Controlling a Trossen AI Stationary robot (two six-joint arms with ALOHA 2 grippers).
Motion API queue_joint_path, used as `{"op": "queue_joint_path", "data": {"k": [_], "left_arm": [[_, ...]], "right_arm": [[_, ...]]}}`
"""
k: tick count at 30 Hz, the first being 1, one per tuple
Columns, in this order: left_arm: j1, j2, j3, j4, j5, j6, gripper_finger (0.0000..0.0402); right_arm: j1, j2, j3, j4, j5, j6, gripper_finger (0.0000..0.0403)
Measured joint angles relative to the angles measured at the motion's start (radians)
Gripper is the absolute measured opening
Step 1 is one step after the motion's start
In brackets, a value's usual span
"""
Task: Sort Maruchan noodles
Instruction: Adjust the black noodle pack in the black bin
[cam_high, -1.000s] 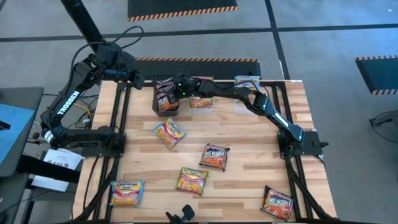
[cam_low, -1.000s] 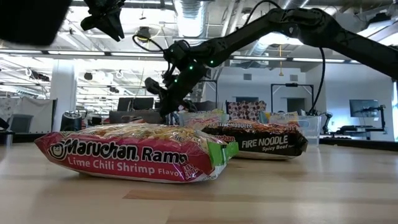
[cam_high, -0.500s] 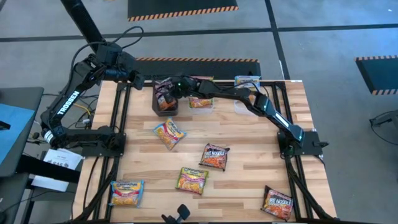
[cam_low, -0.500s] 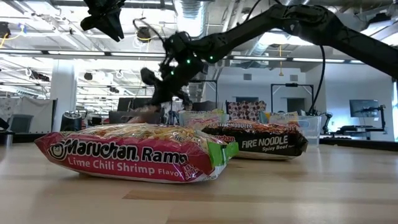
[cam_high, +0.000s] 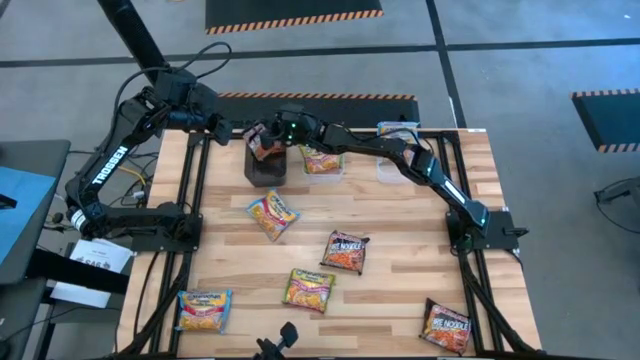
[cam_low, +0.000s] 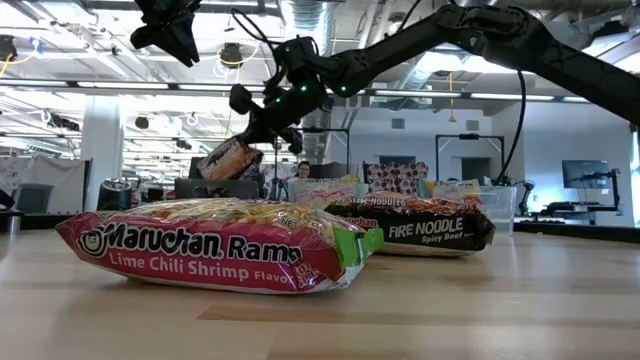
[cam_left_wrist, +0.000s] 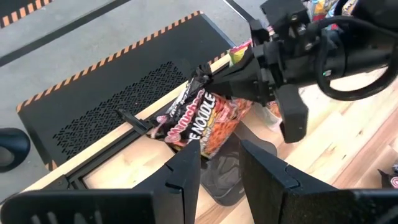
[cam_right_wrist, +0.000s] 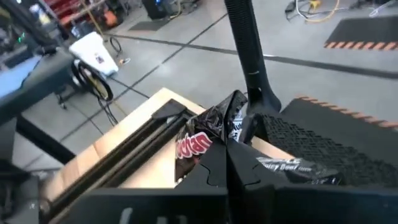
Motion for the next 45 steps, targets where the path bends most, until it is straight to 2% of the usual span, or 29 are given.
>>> {"op": "queue_joint_path", "data": {"k": [3, 7, 16, 24, 32, 36, 40, 45], "left_arm": [[0.0, 0.0, 0.0, 0.0, 0.0, 0.0, 0.0096], [0.0, 0.0, 0.0, 0.0, 0.0, 0.0, 0.0096], [0.0, 0.0, 0.0, 0.0, 0.0, 0.0, 0.0096], [0.0, 0.0, 0.0, 0.0, 0.0, 0.0, 0.0096], [0.0, 0.0, 0.0, -0.003, 0.001, 0.0, 0.0096], [0.0, 0.0, 0.0, -0.044, 0.002, 0.003, 0.0096], [0.0, 0.0, 0.0, -0.065, 0.025, 0.039, 0.0096], [0.0, 0.001, 0.0, -0.068, 0.101, 0.054, 0.0096]], "right_arm": [[0.011, 0.003, -0.001, 0.027, 0.031, 0.03, 0.0004], [0.033, 0.002, 0.0, -0.019, 0.108, -0.037, 0.0004], [0.047, 0.002, 0.0, -0.06, 0.115, -0.075, 0.0048], [0.003, 0.002, 0.0, -0.15, -0.028, 0.044, 0.0082], [-0.018, 0.002, 0.0, -0.127, -0.069, 0.112, 0.0146], [-0.027, -0.003, 0.0, -0.132, -0.148, 0.119, 0.0171], [-0.047, -0.039, 0.0, -0.131, -0.239, 0.119, 0.0183], [-0.084, -0.117, 0.0, -0.164, -0.254, 0.084, 0.0179]]}}
